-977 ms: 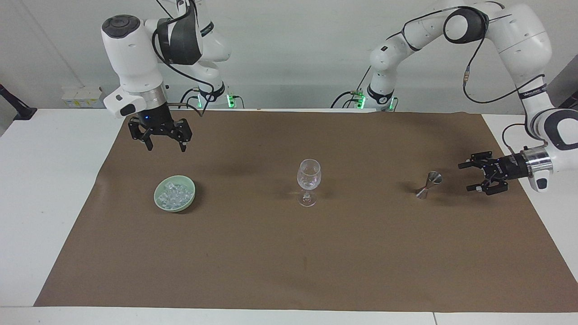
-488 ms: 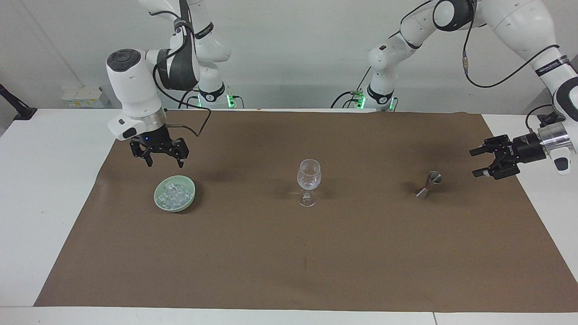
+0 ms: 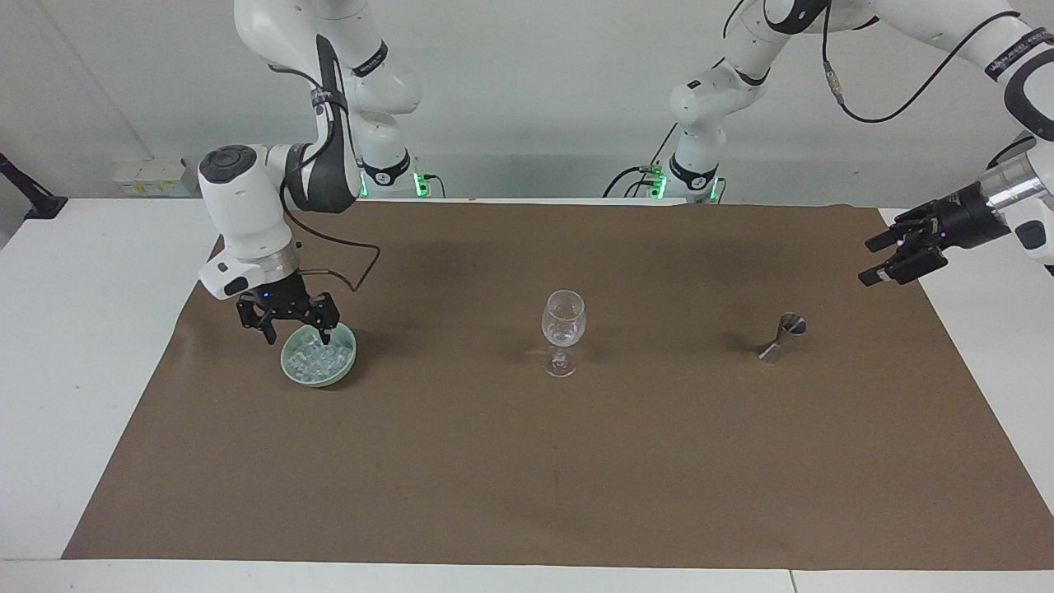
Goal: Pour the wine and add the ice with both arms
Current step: 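Open the left gripper and withdraw it from the metal cup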
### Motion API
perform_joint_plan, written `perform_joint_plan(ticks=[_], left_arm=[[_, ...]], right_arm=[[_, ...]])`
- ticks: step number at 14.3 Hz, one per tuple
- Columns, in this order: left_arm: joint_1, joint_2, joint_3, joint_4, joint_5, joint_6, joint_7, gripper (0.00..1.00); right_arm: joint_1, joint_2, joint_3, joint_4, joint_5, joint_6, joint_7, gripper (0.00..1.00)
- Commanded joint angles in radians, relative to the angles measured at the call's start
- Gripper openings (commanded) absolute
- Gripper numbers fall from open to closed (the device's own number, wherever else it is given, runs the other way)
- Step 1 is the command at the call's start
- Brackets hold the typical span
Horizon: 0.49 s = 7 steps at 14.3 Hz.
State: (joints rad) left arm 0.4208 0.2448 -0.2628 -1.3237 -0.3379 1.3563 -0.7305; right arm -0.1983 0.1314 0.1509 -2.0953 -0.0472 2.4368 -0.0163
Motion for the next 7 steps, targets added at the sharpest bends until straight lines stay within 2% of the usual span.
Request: perform_joint_plan(ticks=[1, 3, 5, 7], left_arm=[[-0.072, -0.084, 0.013, 0.004, 0.081, -0.025, 0.002, 1.00], [-0.099, -0.119, 0.013, 0.004, 0.095, -0.025, 0.011, 1.00], [-0.114, -0.136, 0.011, 0.004, 0.131, -0.025, 0.093, 1.00], [-0.135, -0.145, 0.011, 0.004, 0.167, -0.025, 0.198, 1.00]], right_arm=[[-0.012, 0.034, 0.007, 0.000, 0.017, 0.054, -0.031, 0.88], [-0.004, 0.056, 0.009, 0.000, 0.017, 0.082, -0.028, 0.83], [0.000, 0.060, 0.009, -0.002, 0.017, 0.087, -0.031, 0.69], [-0.001, 0.082, 0.009, 0.000, 0.017, 0.088, -0.031, 0.69]])
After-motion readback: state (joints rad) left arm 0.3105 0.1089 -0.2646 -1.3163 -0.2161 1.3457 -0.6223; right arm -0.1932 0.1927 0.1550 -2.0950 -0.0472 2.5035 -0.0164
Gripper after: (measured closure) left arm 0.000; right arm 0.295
